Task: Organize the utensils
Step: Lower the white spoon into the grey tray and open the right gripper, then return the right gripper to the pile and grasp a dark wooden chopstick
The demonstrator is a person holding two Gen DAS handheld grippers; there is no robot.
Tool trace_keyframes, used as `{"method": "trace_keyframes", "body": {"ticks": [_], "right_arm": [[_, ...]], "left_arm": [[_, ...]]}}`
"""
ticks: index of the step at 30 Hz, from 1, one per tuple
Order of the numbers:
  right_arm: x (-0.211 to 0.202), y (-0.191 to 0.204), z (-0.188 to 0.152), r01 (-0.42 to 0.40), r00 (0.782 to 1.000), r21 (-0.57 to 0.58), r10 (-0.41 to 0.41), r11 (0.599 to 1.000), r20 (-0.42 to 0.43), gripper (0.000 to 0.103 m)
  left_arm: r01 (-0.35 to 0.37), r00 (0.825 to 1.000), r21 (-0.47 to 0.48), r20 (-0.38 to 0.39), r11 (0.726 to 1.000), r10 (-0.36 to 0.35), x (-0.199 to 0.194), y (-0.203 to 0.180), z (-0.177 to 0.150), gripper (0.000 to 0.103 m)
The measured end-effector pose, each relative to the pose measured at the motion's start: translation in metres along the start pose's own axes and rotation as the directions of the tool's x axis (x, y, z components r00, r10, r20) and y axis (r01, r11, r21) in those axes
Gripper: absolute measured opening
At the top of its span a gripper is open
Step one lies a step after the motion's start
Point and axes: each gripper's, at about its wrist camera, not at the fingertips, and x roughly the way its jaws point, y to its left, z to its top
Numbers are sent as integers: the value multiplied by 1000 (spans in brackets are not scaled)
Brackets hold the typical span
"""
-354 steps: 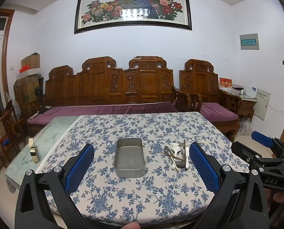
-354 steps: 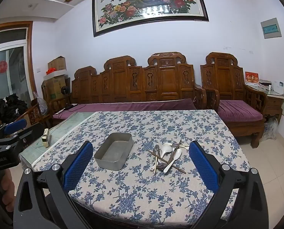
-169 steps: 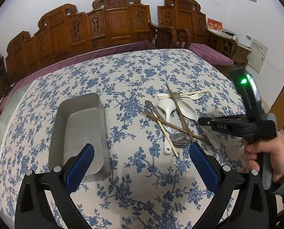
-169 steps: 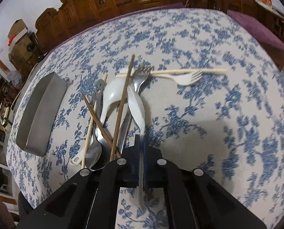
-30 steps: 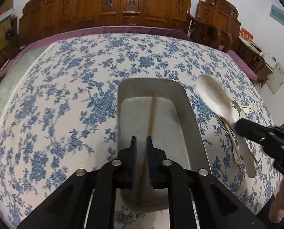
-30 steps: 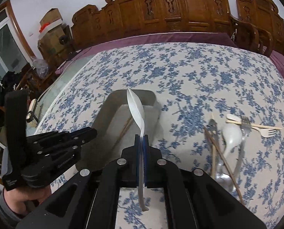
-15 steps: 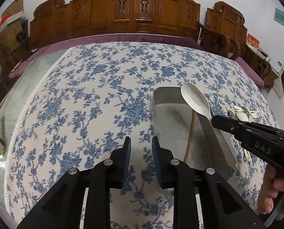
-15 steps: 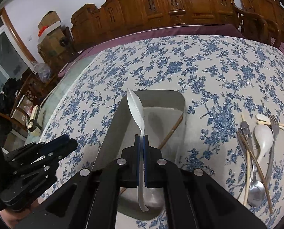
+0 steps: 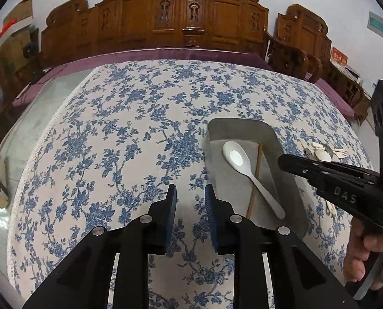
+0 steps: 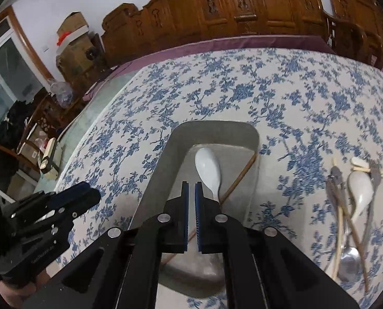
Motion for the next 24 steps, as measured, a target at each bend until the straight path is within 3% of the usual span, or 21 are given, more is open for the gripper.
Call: {"method": "trace_keyframes", "body": {"ticks": [12, 24], "right_arm": [[-88, -34, -28, 14, 997, -114, -5, 993, 79, 8], [-165, -103, -66, 106, 986, -160, -84, 981, 141, 8]], "left_arm": [[35, 998, 66, 46, 997, -38, -22, -51, -1, 22], [108, 991, 113, 61, 988, -116, -31, -113, -8, 32]]}}
